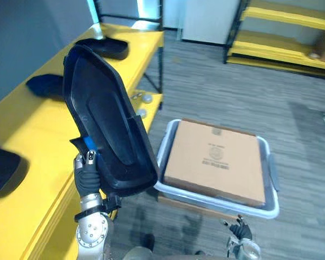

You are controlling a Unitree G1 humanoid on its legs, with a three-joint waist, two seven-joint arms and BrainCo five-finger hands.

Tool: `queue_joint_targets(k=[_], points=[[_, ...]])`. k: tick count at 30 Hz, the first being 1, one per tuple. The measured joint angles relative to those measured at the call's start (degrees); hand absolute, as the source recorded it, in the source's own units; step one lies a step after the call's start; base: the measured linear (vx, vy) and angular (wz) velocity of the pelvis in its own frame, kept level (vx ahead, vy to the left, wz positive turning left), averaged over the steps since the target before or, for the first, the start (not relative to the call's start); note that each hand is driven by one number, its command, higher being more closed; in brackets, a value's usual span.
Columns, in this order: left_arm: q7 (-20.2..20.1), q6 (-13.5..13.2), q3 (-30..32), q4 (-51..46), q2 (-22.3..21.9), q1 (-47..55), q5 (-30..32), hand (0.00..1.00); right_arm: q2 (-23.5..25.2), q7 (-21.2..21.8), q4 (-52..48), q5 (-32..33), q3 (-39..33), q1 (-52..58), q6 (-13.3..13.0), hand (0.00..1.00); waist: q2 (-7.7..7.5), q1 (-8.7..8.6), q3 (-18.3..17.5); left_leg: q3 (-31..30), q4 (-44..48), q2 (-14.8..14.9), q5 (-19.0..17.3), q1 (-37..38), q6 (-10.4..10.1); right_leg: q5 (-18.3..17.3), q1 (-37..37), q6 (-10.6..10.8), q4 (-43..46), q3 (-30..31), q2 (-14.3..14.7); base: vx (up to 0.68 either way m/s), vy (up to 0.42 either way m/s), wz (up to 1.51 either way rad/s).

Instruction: Walk over and take plastic housings, then place them on the shelf

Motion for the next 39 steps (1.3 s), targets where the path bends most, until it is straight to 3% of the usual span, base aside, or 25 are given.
queue_joint_targets(k=[2, 4, 7, 11, 12, 13, 14, 15, 17, 19, 21, 23, 24, 25, 26, 28, 30, 33, 39], points=[[-0.1, -0.2, -1.8, -0.1, -0.4, 0.1, -0.3, 1.0, -0.4, 0.0, -0.3, -0.5, 2.2, -0.4, -0.2, 0.0, 0.16, 0.02, 1.0, 16.6, 1.7, 5.1, -0.2, -1.7, 1.9, -1.1, 3.4, 1.1, 1.4, -7.5, -1.4, -0.02, 0.023, 1.59], [-0.2, -0.7, -3.2, -0.1, -0.4, 0.3, -0.3, 1.0, -0.6, -1.1, -0.3, -0.9, 2.8, 0.2, 0.2, 0.0, 0.83, -0.04, 0.9, 28.0, 4.4, 8.5, 0.6, -3.2, 2.7, -1.5, 5.5, 1.9, 2.0, -11.4, -2.5, 0.06, 0.092, 1.11], [-1.1, -1.0, -3.9, 0.2, -0.2, -0.5, -0.3, 1.0, -1.2, -2.3, -0.5, -1.2, 3.1, 0.2, 0.3, 0.0, 0.03, -0.52, 0.9, 42.7, 7.3, 10.6, -1.1, -4.4, 4.4, -0.1, 6.5, 4.1, 1.6, -15.6, -4.5, 0.1, 0.138, 0.64], [-2.7, -0.9, -6.4, 1.1, -0.1, -3.6, -0.7, 1.0, -1.2, -3.6, -0.2, -2.7, 1.6, 2.0, 1.2, 0.0, -1.43, -0.12, 0.5, 40.3, 10.8, 6.4, -4.4, -5.2, 6.4, 1.0, 10.1, 3.7, 3.9, -20.3, -8.0, 0.17, 0.204, 0.72], [-2.6, -0.9, -7.3, 1.6, -0.1, -4.4, -0.8, 1.0, -1.3, -3.8, -0.2, -2.9, 0.7, 2.5, 1.6, 0.0, -1.37, -0.11, 0.4, 39.0, 10.6, 4.8, -5.0, -4.1, 7.1, 1.3, 10.7, 2.2, 8.4, -20.3, -10.7, 0.19, 0.227, 0.78], [-2.6, -0.9, -8.1, 1.7, -0.1, -4.7, -0.8, 1.0, -1.4, -4.0, -0.3, -3.1, 0.3, 3.0, 2.5, 0.0, -0.98, -0.29, 0.4, 36.5, 10.2, 3.4, -5.9, -2.1, 7.6, 2.6, 9.9, -5.1, 17.3, -17.0, -14.5, 0.24, 0.262, 0.77], [-2.6, -0.9, -8.3, 1.7, 0.1, -4.7, -0.8, 1.0, -1.2, -4.0, -0.3, -3.1, 0.3, 3.3, 2.8, 0.0, -0.66, -0.44, 0.4, 35.1, 10.2, 3.2, -6.5, -1.2, 7.7, 4.1, 8.7, -8.0, 21.4, -13.7, -15.6, 0.2, 0.182, 0.75], [-2.3, -0.9, -8.8, 1.7, 1.2, -5.6, -0.8, 1.0, -0.8, -3.5, -0.5, -3.2, 1.1, 3.4, 2.8, 0.0, -0.07, -0.56, 0.5, 32.7, 10.3, 3.5, -7.6, 0.1, 7.4, 1.9, 3.9, -8.6, 29.9, -2.5, -14.6, 0.18, 0.137, 0.72], [-2.2, -0.9, -9.1, 2.6, 2.5, -8.3, -0.7, 1.0, 0.9, -2.1, -0.6, -3.2, 3.5, 2.1, 2.7, 0.0, 0.11, -1.44, 0.4, 28.4, 8.1, 3.2, -7.4, 2.5, 6.5, -4.3, -3.9, -5.5, 36.5, 11.7, -8.2, 0.17, 0.109, 0.99], [-2.0, -0.9, -9.8, 3.5, 3.2, -9.6, -0.7, 1.0, 1.1, -2.1, -2.1, -3.2, 5.4, 0.4, 2.2, 0.0, 0.22, -1.87, 0.2, 24.7, 6.1, 1.7, -6.2, 4.7, 6.1, -8.4, -8.8, -4.2, 34.0, 17.2, -4.5, 0.2, 0.057, 1.1], [-2.0, -0.9, -10.0, 3.6, 3.2, -9.5, -0.6, 1.0, 1.0, -2.2, -4.8, -3.2, 5.3, 0.4, 1.7, 0.0, 0.52, -2.12, -0.3, 22.1, 6.6, 1.1, -6.2, 5.1, 6.1, -10.0, -11.3, -3.5, 29.9, 22.2, -1.2, 0.16, -0.021, 1.14], [-1.0, -1.0, -9.9, 3.8, 3.3, -9.3, -0.7, 1.0, 0.8, -2.2, -5.6, -3.2, 5.1, 0.3, 1.0, 0.0, 0.78, -3.09, -0.7, 16.4, 7.6, -0.1, -6.3, 5.4, 5.7, -10.4, -13.9, -2.3, 24.2, 32.2, 3.7, 0.15, -0.096, 1.47], [-0.9, -1.0, -9.8, 3.9, 3.3, -9.0, -0.7, 1.0, 0.8, -2.3, -5.6, -3.2, 5.1, 0.3, 0.9, 0.0, 0.54, -3.12, -0.8, 15.7, 8.1, -0.4, -6.4, 5.5, 5.5, -10.0, -13.8, -2.5, 22.3, 33.7, 4.0, 0.18, -0.201, 1.3], [-0.9, -1.1, -9.6, 4.0, 3.3, -8.2, -0.6, 1.0, 1.0, -2.3, -5.6, -3.1, 5.2, 0.4, 0.9, 0.0, -0.52, -2.74, -1.4, 15.0, 9.3, -1.3, -7.1, 5.2, 4.3, -5.8, -13.2, -3.4, 17.2, 34.7, 3.5, 0.15, -0.213, 1.02], [-0.9, -1.2, -9.5, 4.7, 3.2, -7.9, -0.6, 1.0, 0.9, -2.3, -5.4, -3.1, 5.2, 0.4, 0.9, 0.0, -1.15, -2.43, -1.6, 14.9, 11.3, -1.8, -8.1, 4.2, 2.8, -5.4, -11.4, -1.8, 14.0, 33.6, 2.7, 0.14, -0.24, 0.9], [-1.2, -1.0, -9.5, 5.7, 2.1, -6.7, -0.7, 1.0, 0.0, -2.3, -5.9, -3.1, 5.2, 0.4, 1.0, 0.0, 0.74, -1.72, -2.2, 16.4, 12.6, 1.2, -9.0, 2.9, 1.4, -4.8, -9.7, -2.8, 11.0, 30.7, 4.8, 0.05, -0.234, 0.52], [-1.2, -1.1, -9.4, 5.7, 1.5, -4.9, -1.0, 1.0, 0.0, -2.3, -6.9, -3.1, 5.2, 0.3, 0.9, 0.0, 1.61, -1.12, -2.5, 16.9, 11.9, 3.1, -9.0, 3.2, 1.4, -4.3, -8.7, -3.5, 9.4, 29.7, 6.5, 0.02, -0.218, 0.14], [-1.5, -1.1, -8.4, 5.7, 0.9, -3.9, -2.5, 1.0, 0.1, -2.3, -7.1, -3.1, 5.1, 0.5, 0.7, 0.0, 1.42, -0.64, -2.8, 17.1, 10.6, 4.6, -8.7, 3.2, 0.9, -3.7, -7.4, -4.5, 7.4, 28.4, 7.9, -0.02, -0.14, 0.09], [-2.3, -1.0, -6.9, 5.7, 0.9, -3.9, -2.6, 1.0, 1.1, -2.3, -7.0, -3.2, 4.0, 2.0, 0.7, 0.0, 0.65, -0.21, -2.9, 13.4, 8.4, 3.2, -6.4, 2.6, -0.2, -3.6, -6.3, -4.6, 6.9, 23.9, 6.6, -0.02, -0.03, 0.39]])
